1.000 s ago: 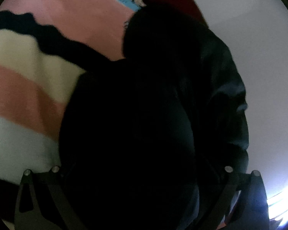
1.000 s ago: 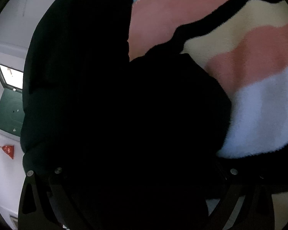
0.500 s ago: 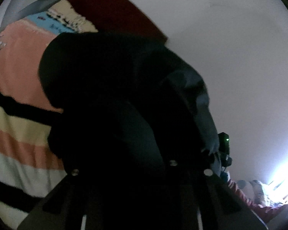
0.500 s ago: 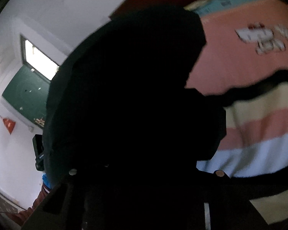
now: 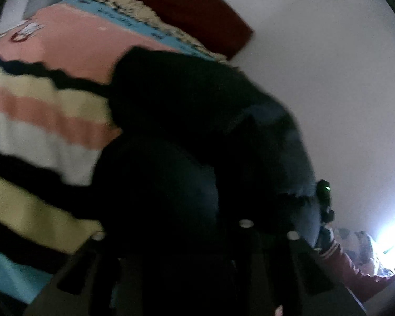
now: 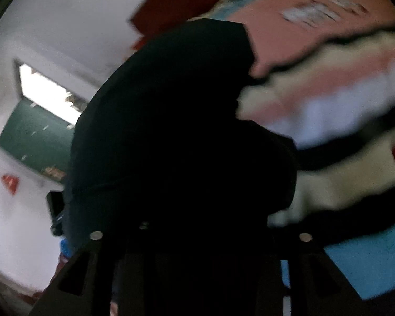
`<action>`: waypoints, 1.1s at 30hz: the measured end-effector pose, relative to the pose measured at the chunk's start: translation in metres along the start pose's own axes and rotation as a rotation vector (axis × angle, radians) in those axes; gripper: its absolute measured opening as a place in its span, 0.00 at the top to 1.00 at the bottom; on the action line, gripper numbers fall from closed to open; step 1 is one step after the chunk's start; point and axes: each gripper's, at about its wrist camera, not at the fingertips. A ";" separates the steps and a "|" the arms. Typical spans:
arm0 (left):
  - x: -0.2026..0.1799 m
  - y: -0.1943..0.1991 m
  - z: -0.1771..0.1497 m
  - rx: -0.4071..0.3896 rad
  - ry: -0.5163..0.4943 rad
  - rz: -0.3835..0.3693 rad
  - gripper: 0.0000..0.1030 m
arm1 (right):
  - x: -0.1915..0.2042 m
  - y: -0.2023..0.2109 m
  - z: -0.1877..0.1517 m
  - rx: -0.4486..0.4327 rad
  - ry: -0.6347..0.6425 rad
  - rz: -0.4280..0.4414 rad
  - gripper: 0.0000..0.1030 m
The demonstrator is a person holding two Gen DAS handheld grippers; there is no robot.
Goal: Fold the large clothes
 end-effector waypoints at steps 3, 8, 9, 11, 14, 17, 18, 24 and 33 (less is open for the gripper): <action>0.010 0.020 0.003 -0.016 0.028 0.057 0.48 | -0.016 0.013 -0.007 -0.047 -0.044 -0.052 0.37; 0.003 0.082 0.008 -0.144 0.012 0.163 0.47 | -0.001 0.058 -0.002 -0.161 0.023 -0.207 0.18; 0.001 0.085 0.014 -0.155 -0.002 0.178 0.47 | 0.004 0.066 0.001 -0.190 0.035 -0.229 0.18; -0.011 0.090 0.025 -0.161 -0.032 0.199 0.47 | 0.028 0.079 0.008 -0.230 0.106 -0.272 0.18; -0.047 0.065 0.039 -0.145 -0.083 0.191 0.47 | 0.060 0.067 0.018 -0.235 0.184 -0.277 0.18; -0.089 0.019 0.049 -0.103 -0.170 0.179 0.47 | 0.100 0.037 0.026 -0.208 0.276 -0.256 0.18; -0.101 0.006 0.050 -0.087 -0.188 0.177 0.47 | 0.111 0.031 0.025 -0.201 0.300 -0.266 0.18; -0.135 -0.090 0.075 0.013 -0.284 0.275 0.47 | 0.135 -0.036 0.051 -0.133 0.351 -0.327 0.12; -0.076 -0.108 0.103 0.002 -0.089 0.217 0.42 | 0.076 -0.066 0.083 -0.128 0.167 -0.295 0.03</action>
Point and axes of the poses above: each gripper's, at about its wrist camera, not at the fingertips, and y roughly against the way its jaws point, x to its left, z to its top
